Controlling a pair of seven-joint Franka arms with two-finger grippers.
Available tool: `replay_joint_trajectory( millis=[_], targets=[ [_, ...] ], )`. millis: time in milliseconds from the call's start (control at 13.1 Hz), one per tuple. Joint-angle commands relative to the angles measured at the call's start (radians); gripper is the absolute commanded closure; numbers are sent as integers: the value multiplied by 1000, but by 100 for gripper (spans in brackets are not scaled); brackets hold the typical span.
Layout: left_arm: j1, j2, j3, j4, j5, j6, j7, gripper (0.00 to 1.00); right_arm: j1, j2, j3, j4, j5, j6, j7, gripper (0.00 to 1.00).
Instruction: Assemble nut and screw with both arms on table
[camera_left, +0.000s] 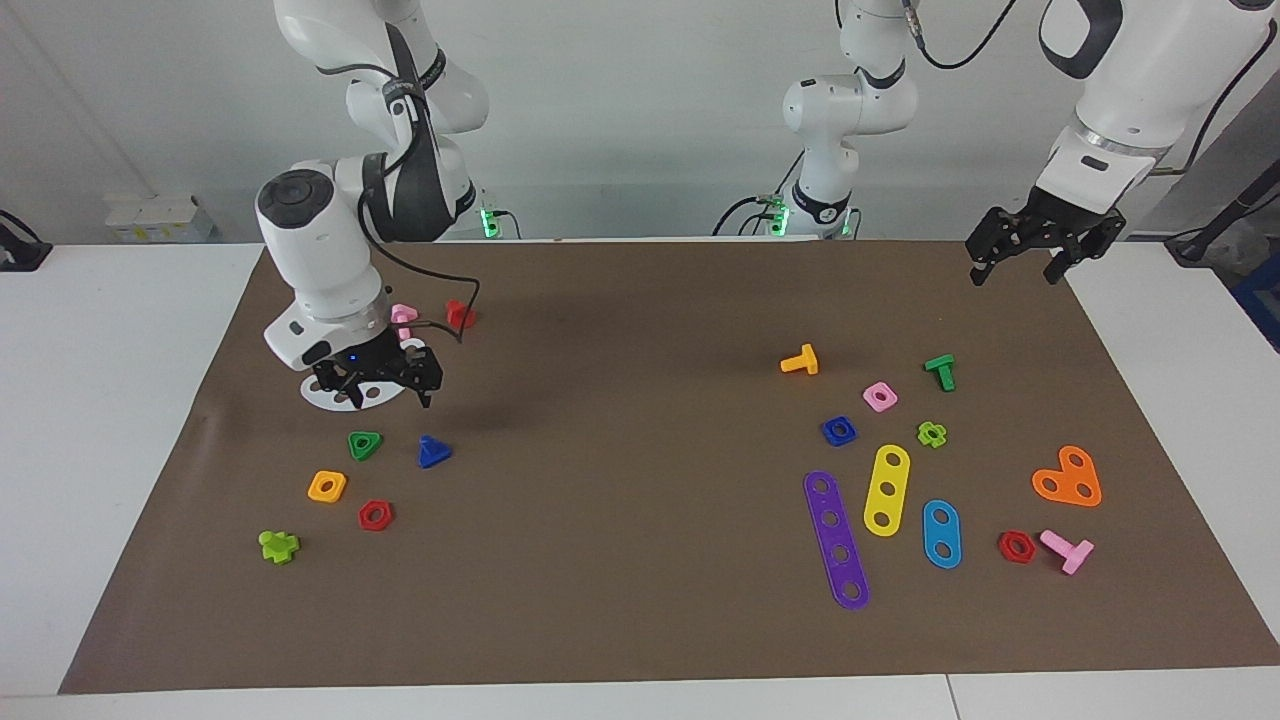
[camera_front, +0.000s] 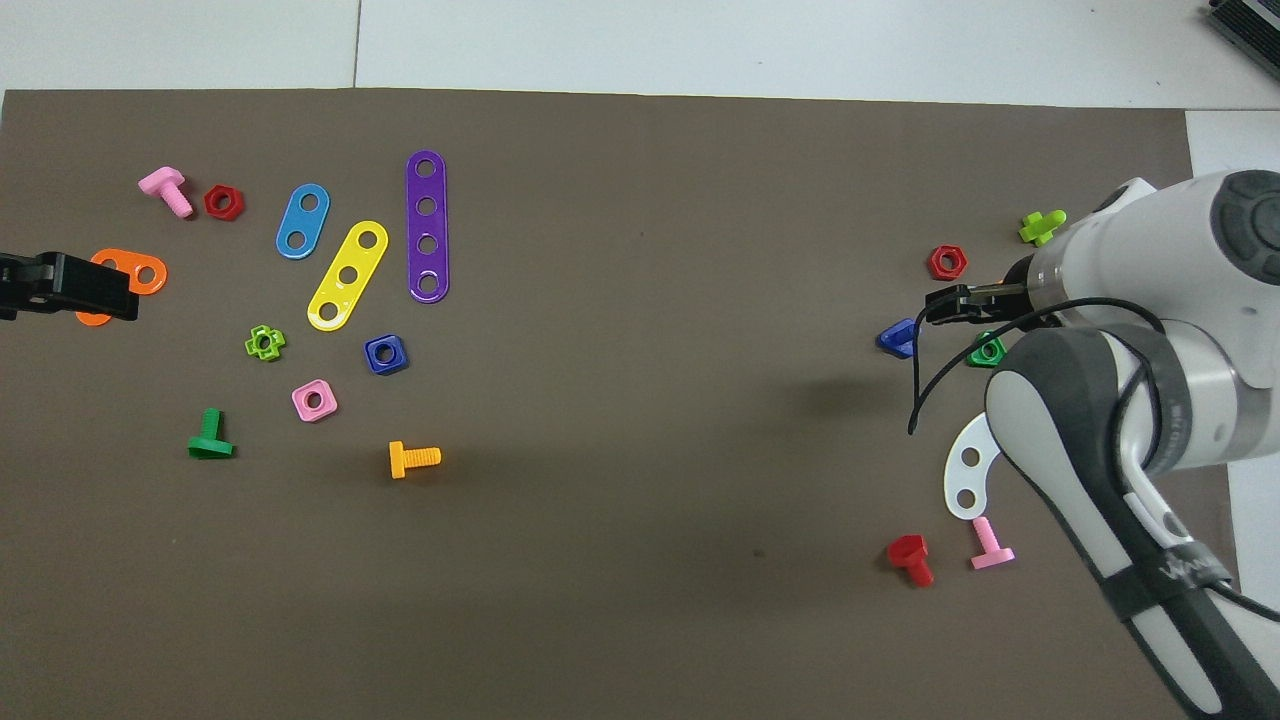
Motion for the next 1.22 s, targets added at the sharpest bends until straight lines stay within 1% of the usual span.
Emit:
replay_joint_trajectory(
  millis=[0, 76, 153, 306, 382, 459, 611, 764, 1070, 1146],
  targets=[
    [4, -26, -1, -28, 13, -2, 1, 0, -8, 44, 7, -33, 24, 86, -17, 7],
    [4, -26, -1, -28, 13, -2, 1, 0, -4, 56, 7, -56, 24, 130, -15, 11],
    [4, -26, -1, -28, 13, -2, 1, 0, -2, 69, 9, -73, 24, 162, -14, 14],
    [4, -26, -1, -28, 13, -2, 1, 0, -1, 75, 10, -125, 24, 228, -12, 20],
    [4, -26, -1, -28, 13, -2, 1, 0, 16, 78, 9, -148, 24, 264, 6, 23],
    [4, -26, -1, -28, 13, -2, 1, 0, 21, 86, 9, -157, 24, 278, 26, 24],
    [4, -26, -1, -28, 13, -3, 1, 0, 22, 90, 9, -160, 24, 282, 23, 28],
    [4, -26, -1, -29, 13, -2, 1, 0, 27, 89, 9, -172, 22, 284, 15, 34],
    [4, -26, -1, -28, 13, -2, 1, 0, 24, 89, 7, -172, 19, 286, -23, 36],
    [4, -26, -1, -28, 13, -2, 1, 0, 25, 89, 7, -172, 13, 287, -28, 39]
  ],
)
